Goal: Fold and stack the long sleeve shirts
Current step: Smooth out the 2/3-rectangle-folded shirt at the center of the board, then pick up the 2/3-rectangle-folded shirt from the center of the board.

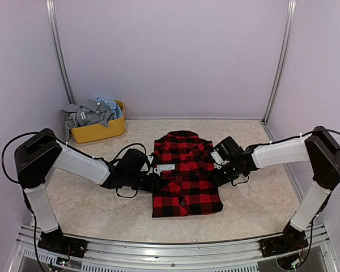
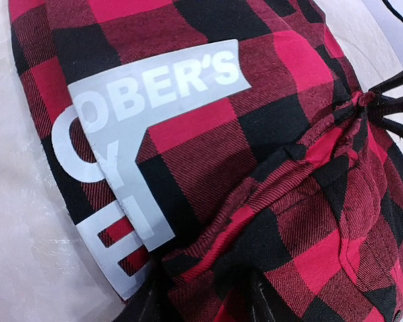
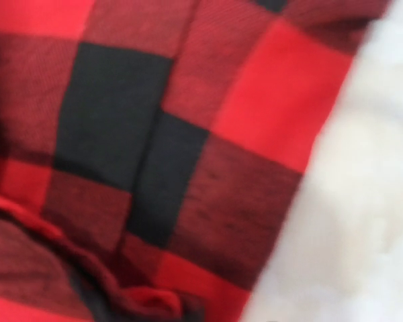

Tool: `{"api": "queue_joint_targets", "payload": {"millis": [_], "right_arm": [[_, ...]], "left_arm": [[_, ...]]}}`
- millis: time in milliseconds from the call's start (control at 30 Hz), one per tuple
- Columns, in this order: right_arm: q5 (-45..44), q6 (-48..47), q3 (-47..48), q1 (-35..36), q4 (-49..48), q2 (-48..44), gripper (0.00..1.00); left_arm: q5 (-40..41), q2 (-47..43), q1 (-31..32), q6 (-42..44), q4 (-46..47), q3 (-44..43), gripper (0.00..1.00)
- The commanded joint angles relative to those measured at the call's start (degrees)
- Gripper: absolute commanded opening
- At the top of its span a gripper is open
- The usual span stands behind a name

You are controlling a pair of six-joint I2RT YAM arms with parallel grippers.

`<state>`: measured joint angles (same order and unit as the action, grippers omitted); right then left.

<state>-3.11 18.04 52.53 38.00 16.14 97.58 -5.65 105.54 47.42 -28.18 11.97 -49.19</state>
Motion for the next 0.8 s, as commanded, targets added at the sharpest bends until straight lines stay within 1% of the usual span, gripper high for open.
{"api": "queue_joint_targets", "payload": {"millis": [0, 100, 200, 233, 300, 400, 467, 567, 667, 767], "right_arm": [[-3.66, -0.63, -1.76, -0.49, 1.53, -5.34, 0.40], [-2.36, -0.70, -4.00, -0.38, 1.87, -9.92, 0.48], [0.87, -1.94, -8.15, 0.72, 0.58, -16.35, 0.60], [1.87, -2.22, -9.66, 1.51, 0.08, -18.62, 0.63], [3.00, -2.20, -12.16, 3.70, -0.78, -23.62, 0.65], [4.68, -0.38, -15.01, 8.10, -0.83, -28.00, 0.68], [4.04, 1.03, -16.81, 12.61, -1.05, -29.86, 0.67], [3.56, 2.24, -18.77, 17.74, -2.13, -31.14, 0.67], [1.92, 2.77, -20.16, 21.10, -3.36, -31.08, 0.63], [1.36, 2.79, -20.39, 23.10, -3.58, -29.56, 0.62]], "left_arm": [[7.26, -2.16, 0.97, 0.46, -4.10, 0.95, 0.48], [8.23, -5.21, 1.67, 0.33, -4.05, 2.22, 0.57], [8.88, -9.58, 2.56, 0.81, -4.14, 4.28, 0.63], [8.97, -10.82, 2.96, 0.97, -4.17, 5.06, 0.66], [7.65, -14.11, 3.63, 1.45, -3.96, 6.80, 0.70], [3.72, -19.11, 5.78, 3.28, -2.50, 10.14, 0.73], [2.13, -22.13, 8.46, 6.45, -0.26, 13.40, 0.73], [1.42, -26.64, 12.77, 11.02, 2.65, 18.46, 0.69], [1.74, -29.61, 15.97, 15.67, 4.97, 21.49, 0.65], [2.06, -29.57, 17.72, 19.84, 4.44, 22.24, 0.63]]}}
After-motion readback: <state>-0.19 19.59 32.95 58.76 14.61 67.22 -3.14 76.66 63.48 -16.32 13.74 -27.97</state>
